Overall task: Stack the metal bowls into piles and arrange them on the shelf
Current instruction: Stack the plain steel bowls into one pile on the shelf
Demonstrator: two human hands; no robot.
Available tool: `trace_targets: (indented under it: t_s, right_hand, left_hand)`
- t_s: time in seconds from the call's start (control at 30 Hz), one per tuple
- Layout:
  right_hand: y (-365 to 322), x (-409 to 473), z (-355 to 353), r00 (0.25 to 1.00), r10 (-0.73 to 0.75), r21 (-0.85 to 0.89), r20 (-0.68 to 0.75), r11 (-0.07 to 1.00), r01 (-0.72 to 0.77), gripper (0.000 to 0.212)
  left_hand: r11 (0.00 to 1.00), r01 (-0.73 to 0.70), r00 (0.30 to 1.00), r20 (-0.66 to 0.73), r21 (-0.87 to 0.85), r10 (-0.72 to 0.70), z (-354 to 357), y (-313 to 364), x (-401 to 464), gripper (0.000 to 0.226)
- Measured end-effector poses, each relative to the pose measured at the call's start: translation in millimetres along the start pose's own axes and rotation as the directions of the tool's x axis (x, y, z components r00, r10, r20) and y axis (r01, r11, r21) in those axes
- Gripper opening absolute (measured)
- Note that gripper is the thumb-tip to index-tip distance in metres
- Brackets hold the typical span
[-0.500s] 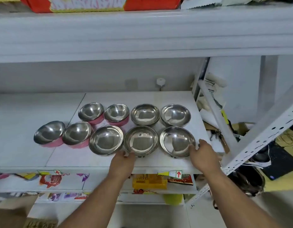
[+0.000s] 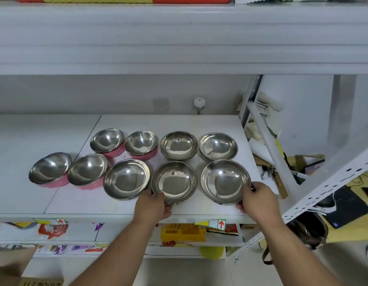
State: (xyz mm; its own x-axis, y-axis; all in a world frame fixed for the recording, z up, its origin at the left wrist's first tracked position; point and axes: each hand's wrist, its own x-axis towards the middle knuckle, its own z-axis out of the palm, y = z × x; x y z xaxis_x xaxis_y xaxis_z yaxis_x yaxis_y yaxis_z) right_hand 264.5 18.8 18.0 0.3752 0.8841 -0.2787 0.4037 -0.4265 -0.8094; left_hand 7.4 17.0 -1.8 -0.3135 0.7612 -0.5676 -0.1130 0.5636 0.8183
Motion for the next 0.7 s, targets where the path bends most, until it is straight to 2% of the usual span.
trace_targets:
  t_s: [0.13,0.27,0.47,0.63,0.7]
  right_hand:
    - [-19.1,-14.3,-10.4,1.000,-0.029,0.093,-0.005,0.995,0.029,0.026]
    - [-35.4,-16.4,2.3,0.990,-0.002,0.271,0.138,0.962,-0.036,0.021]
    - [-47.7,-18.8,35.4,0.952,0.013,0.253,0.305,0.963,-0.094,0.015]
    - [-46.1,-17.7,49.0,0.942,0.046,0.197,0.333,0.973,-0.117,0.011]
    - [-46.1,-17.5,50.6,0.940,0.051,0.189,0.337,0.975,-0.120,0.012]
  left_hand:
    - [1.000,0.006,1.000,0.022,0.016,-0.006,7.2,0.4,-7.1,0.017]
    - [1.000,0.010,0.998,0.055,0.013,-0.010,17.4,2.1,-13.1,0.012]
    - [0.999,-0.005,0.995,0.100,-0.052,0.010,17.7,1.3,-20.0,0.025]
    - [0.999,-0.004,0.999,0.042,-0.045,0.006,-0.8,-1.2,-26.1,0.018]
    - [0.999,-0.032,0.999,0.044,-0.018,0.033,-11.5,-4.1,-27.7,0.022]
